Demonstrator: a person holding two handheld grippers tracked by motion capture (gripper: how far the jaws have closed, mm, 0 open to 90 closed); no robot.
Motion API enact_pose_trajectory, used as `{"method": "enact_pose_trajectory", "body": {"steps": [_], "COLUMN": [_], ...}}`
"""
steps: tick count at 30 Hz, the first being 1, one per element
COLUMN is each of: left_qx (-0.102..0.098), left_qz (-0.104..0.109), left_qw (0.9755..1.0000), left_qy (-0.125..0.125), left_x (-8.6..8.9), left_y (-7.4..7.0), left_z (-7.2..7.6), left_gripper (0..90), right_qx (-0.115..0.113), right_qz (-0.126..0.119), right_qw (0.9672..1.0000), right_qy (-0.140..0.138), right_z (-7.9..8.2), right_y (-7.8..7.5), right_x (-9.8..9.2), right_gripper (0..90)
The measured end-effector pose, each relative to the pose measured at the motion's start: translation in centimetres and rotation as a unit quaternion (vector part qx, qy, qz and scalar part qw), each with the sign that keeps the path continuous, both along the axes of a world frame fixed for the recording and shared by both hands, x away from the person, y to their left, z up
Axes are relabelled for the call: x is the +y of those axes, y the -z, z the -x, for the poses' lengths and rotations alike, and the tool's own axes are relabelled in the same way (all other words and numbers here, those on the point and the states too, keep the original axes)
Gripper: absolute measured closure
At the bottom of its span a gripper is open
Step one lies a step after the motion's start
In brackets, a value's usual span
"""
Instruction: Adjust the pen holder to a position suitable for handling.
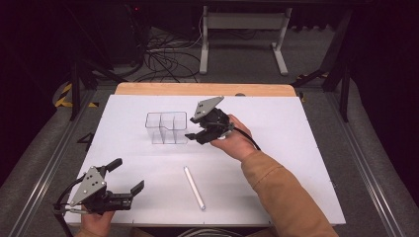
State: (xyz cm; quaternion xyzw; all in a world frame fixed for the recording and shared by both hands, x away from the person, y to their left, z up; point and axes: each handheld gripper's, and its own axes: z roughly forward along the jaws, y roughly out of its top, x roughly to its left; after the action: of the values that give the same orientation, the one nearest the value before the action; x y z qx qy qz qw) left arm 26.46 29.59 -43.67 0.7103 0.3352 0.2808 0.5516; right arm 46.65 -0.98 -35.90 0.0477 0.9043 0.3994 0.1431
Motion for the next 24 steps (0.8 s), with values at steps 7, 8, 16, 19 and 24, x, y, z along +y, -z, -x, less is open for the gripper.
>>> {"method": "enact_pose_trajectory", "body": {"steps": [7, 8, 16, 19, 24], "left_qx": [0.001, 0.0, 0.002, 0.002, 0.002], "left_qz": [-0.001, -0.001, -0.003, -0.003, -0.004], "left_qw": [1.0, 1.0, 1.0, 1.0, 1.0], "left_qy": [0.002, 0.003, 0.002, 0.001, 0.001], "left_x": [0.0, 0.0, 0.2, 0.3, 0.4], "left_y": [0.1, 0.1, 0.1, 0.1, 0.2], "left_z": [0.0, 0.0, -0.1, -0.1, -0.1], "left_gripper": [2.6, 2.6, 2.6, 2.6, 2.6], "right_qx": [-0.001, -0.001, -0.004, -0.002, -0.002], "right_qz": [0.023, 0.026, 0.045, 0.054, 0.064], "right_qw": [0.9997, 0.9997, 0.999, 0.9985, 0.9979], "right_qy": [0.002, 0.004, 0.002, 0.002, 0.002], "right_z": [-1.2, -1.3, -2.0, -2.3, -2.7], "right_y": [1.1, 1.2, 1.8, 2.2, 2.6], "right_x": [1.5, 1.8, 3.5, 4.0, 4.9], "right_gripper": [45.0, 45.5, 48.3, 49.8, 52.0]}}
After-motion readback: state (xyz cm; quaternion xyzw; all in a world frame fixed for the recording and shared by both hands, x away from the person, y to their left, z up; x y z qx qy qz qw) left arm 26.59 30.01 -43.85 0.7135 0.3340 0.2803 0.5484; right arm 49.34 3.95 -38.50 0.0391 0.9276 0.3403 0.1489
